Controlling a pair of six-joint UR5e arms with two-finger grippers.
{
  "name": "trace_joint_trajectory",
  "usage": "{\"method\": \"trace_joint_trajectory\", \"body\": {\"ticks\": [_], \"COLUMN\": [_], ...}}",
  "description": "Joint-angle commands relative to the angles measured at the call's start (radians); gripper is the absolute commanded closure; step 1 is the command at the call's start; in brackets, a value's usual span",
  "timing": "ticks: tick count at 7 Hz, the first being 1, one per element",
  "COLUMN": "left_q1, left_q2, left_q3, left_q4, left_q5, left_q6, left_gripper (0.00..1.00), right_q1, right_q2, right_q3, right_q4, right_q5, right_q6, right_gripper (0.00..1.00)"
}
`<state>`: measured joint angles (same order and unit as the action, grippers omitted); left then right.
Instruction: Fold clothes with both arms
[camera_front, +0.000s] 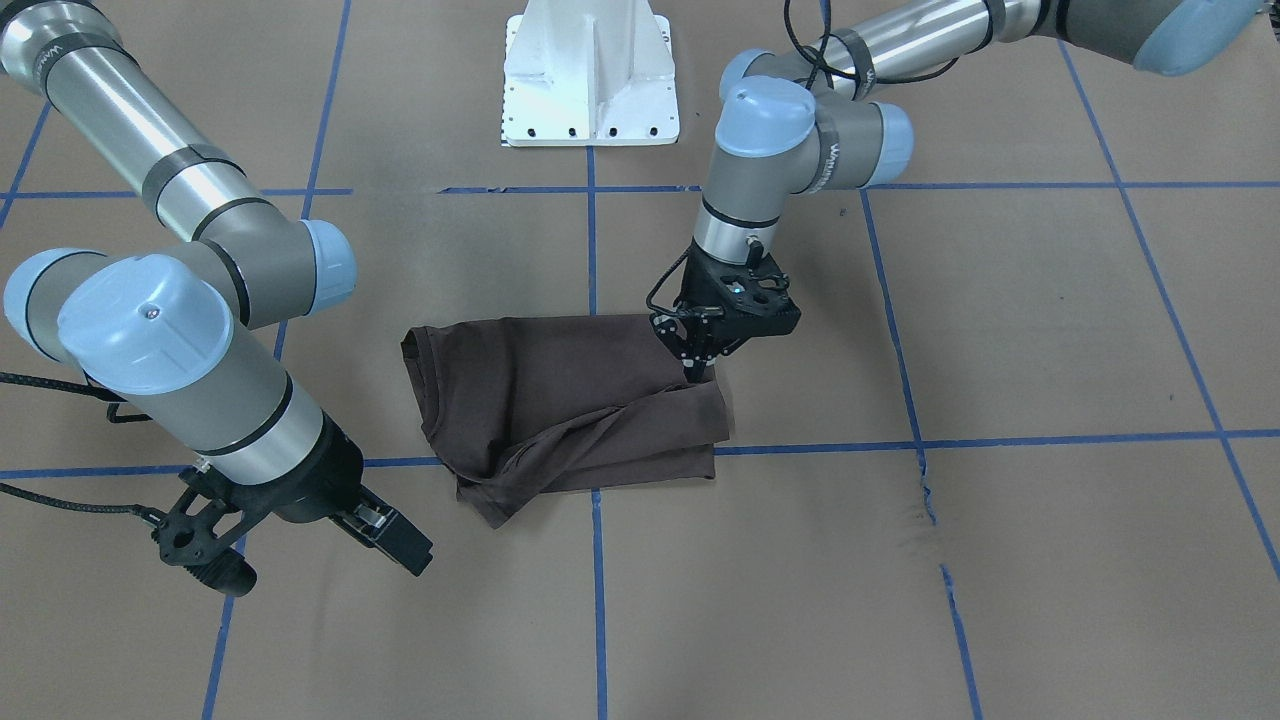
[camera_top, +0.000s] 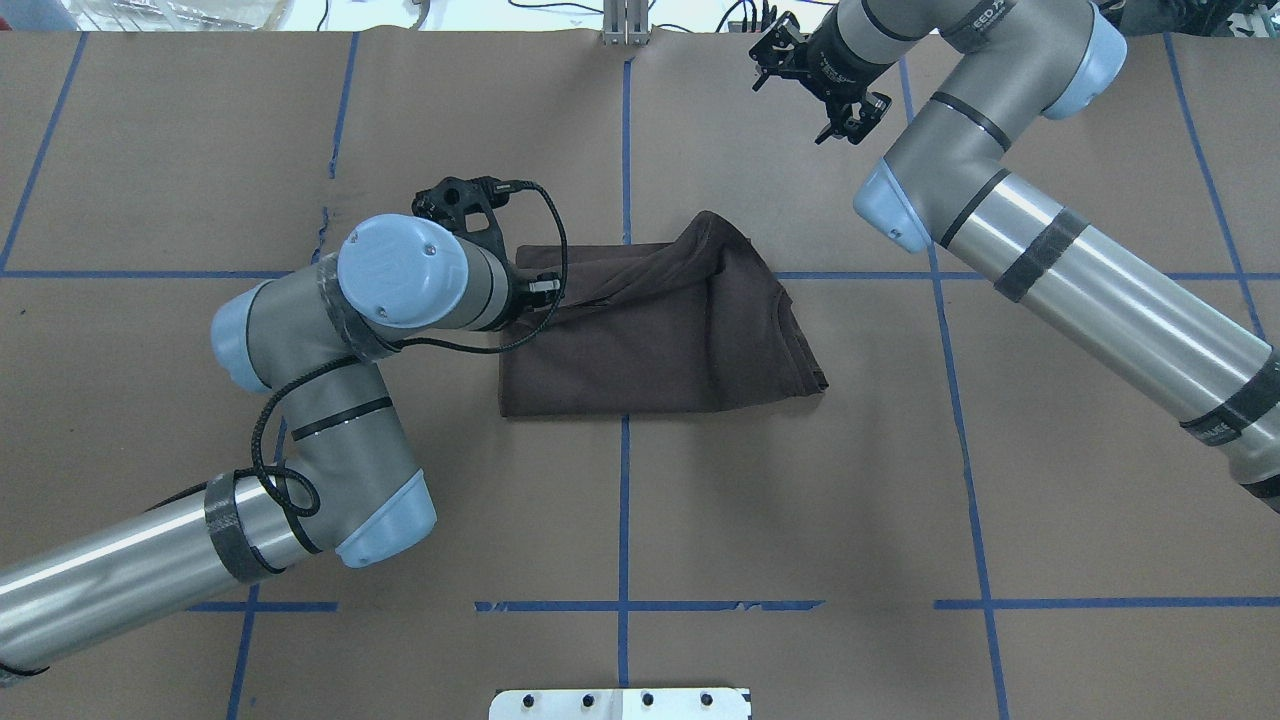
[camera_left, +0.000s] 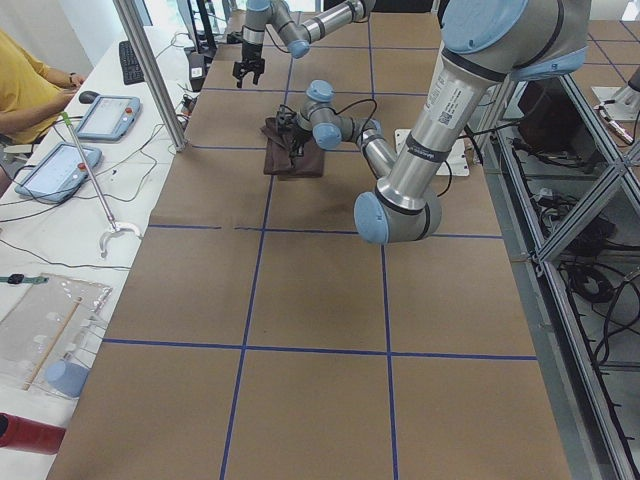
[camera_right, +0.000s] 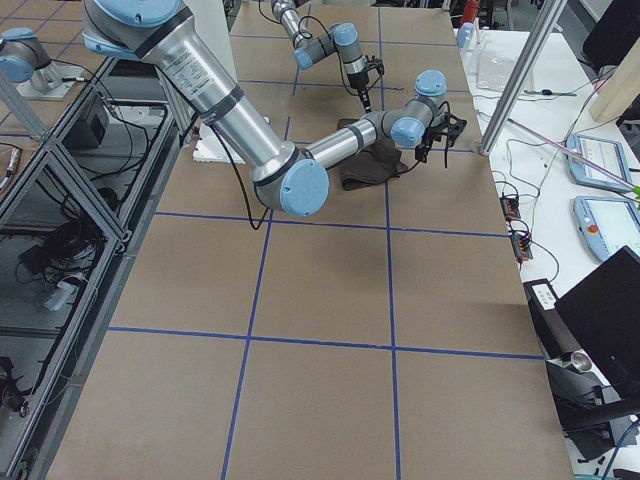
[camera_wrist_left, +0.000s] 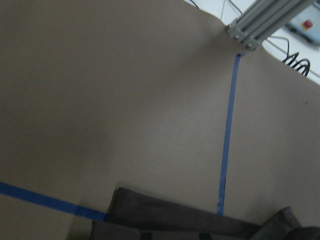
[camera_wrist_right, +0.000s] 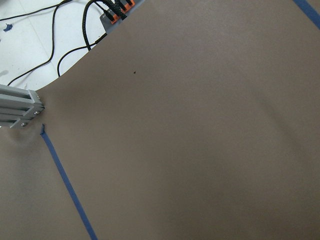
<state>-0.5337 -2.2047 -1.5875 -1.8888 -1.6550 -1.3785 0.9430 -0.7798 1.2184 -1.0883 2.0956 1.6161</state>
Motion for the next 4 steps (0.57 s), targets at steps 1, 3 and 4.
{"method": "trace_joint_trajectory", "body": {"ticks": [1, 3, 4], "left_q1": [0.047, 0.041, 0.028], "left_q2": [0.006, 0.01, 0.005], "left_q3": [0.014, 0.043, 0.055], "left_q4": [0.011, -0.016, -0.035], "left_q5": [-0.034, -0.028, -0.028], "left_q6": [0.013, 0.029, 0.03], "left_gripper": [1.0, 1.0, 1.0], "right_q1": [-0.004, -0.01, -0.009], "right_q2": [-0.004, -0.01, -0.015], "right_q3": [0.003, 0.022, 0.027], "right_q4": [0.001, -0.001, -0.002], "right_q5": [-0.002, -0.002, 0.0], "right_q6": [-0.001, 0.001, 0.001], "right_gripper": [0.0, 0.0, 0.0]}}
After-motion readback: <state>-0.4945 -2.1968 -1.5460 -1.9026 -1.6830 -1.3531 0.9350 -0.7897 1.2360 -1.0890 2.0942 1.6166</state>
